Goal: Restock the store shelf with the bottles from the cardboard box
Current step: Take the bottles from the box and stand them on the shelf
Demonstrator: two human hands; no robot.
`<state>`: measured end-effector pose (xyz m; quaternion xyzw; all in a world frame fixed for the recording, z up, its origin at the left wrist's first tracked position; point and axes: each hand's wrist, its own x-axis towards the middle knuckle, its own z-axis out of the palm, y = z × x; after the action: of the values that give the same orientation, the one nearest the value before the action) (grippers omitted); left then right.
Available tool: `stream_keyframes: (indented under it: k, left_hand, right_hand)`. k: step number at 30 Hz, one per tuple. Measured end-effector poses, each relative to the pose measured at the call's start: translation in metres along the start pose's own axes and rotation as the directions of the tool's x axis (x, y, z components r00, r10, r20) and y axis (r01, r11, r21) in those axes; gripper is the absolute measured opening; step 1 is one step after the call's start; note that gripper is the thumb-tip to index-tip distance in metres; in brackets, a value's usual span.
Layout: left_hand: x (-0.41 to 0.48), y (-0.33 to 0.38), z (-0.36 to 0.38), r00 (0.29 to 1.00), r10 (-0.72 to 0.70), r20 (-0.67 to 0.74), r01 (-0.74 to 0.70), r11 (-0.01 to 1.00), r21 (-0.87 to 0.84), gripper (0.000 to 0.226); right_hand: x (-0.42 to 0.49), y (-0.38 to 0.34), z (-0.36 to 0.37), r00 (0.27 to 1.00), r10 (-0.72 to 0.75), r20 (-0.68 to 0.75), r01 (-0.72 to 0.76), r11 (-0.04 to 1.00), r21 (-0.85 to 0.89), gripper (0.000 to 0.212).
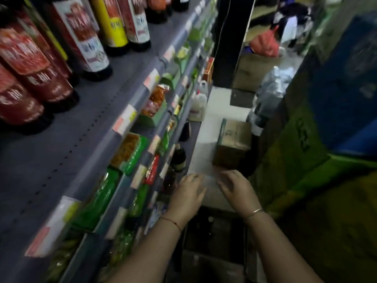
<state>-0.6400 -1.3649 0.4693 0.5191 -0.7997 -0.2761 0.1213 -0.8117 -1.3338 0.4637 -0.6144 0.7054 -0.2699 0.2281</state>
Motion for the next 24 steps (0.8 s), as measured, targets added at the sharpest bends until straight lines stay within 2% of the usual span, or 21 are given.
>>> stream_keyframes:
  k: [2, 7, 10, 14, 19, 24]
  left_hand:
    - [0.007, -0.017, 0.036, 0.994, 0.044, 0.095, -0.05, 0.997, 0.059, 0.041]
    - [0.023, -0.081, 0.14, 0.965, -0.003, 0.262, -0.041, 0.986, 0.159, 0.046]
    - [0.031, -0.121, 0.205, 0.934, 0.002, 0.357, -0.065, 0.984, 0.165, 0.041]
    - [0.036, -0.173, 0.289, 0.893, -0.009, 0.45, -0.03, 0.996, 0.08, 0.049]
    - [0.028, -0.226, 0.378, 0.879, -0.133, 0.457, 0.178, 0.982, -0.058, 0.054]
    - [0.024, -0.265, 0.432, 0.917, -0.183, 0.354, 0.217, 0.974, -0.059, 0.058]
  right_hand:
    - [-0.008, 0.037, 0.03, 0.997, 0.062, 0.049, -0.059, 0.996, -0.068, 0.031]
    - [-0.026, 0.117, 0.115, 0.966, 0.177, 0.19, -0.148, 0.976, -0.158, 0.032]
    - [-0.035, 0.167, 0.169, 0.939, 0.213, 0.269, -0.179, 0.973, -0.146, 0.026]
    - [-0.045, 0.237, 0.237, 0.909, 0.251, 0.332, -0.202, 0.964, -0.176, 0.029]
    - [-0.06, 0.307, 0.308, 0.876, 0.324, 0.358, -0.308, 0.946, -0.102, 0.039]
    - [-0.069, 0.349, 0.363, 0.87, 0.333, 0.362, -0.348, 0.937, -0.027, 0.048]
